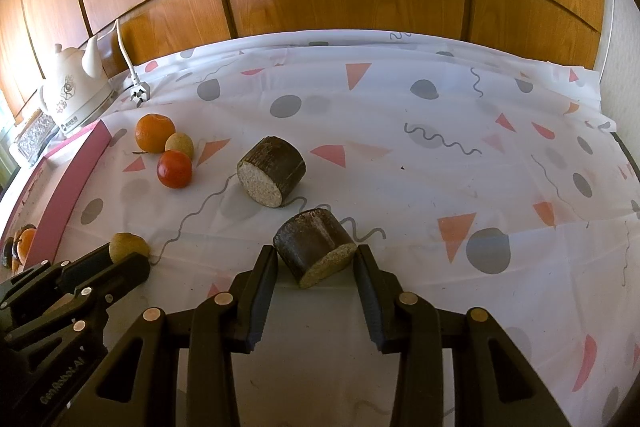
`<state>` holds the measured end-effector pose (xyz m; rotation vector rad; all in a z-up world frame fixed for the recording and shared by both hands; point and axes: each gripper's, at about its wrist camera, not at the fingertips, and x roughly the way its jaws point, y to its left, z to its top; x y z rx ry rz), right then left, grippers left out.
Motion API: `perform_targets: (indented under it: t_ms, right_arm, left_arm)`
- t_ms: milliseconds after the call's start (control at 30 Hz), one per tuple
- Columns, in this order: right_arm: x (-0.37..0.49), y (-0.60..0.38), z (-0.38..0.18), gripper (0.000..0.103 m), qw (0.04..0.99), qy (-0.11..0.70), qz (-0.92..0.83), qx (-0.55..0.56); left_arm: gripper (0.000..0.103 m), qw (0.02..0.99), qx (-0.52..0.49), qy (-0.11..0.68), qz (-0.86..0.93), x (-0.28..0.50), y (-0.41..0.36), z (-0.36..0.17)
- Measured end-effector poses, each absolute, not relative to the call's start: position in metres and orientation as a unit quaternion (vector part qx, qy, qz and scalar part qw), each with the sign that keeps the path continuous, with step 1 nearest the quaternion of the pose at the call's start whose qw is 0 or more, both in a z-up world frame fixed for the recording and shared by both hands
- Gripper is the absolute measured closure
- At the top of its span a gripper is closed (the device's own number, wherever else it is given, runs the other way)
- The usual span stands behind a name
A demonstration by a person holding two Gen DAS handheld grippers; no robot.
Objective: Organize fruits
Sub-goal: 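Carry the yellow fruit into the tray with the left tool while the right tool holds the root slice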
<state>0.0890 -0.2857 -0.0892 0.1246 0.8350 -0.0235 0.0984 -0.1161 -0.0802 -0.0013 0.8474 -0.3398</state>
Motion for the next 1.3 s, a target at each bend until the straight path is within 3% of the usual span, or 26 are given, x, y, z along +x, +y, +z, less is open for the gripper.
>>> perform_targets:
  t_ms: [533,1300]
  right_arm:
    - [0.091,-0.282,-0.090,0.063,0.912,0.407,-0.016,0.048]
    - [0.085,-0.268,-0.085,0.064,0.905,0.424,-0.023,0.000]
  left_arm:
    - [0.079,0.901,0.010,0.400,-0.168,0.072,-0.105,-0.053]
    - [0.079,0.919,-0.042,0.377,-0.106,0.045,-0.023,-0.015]
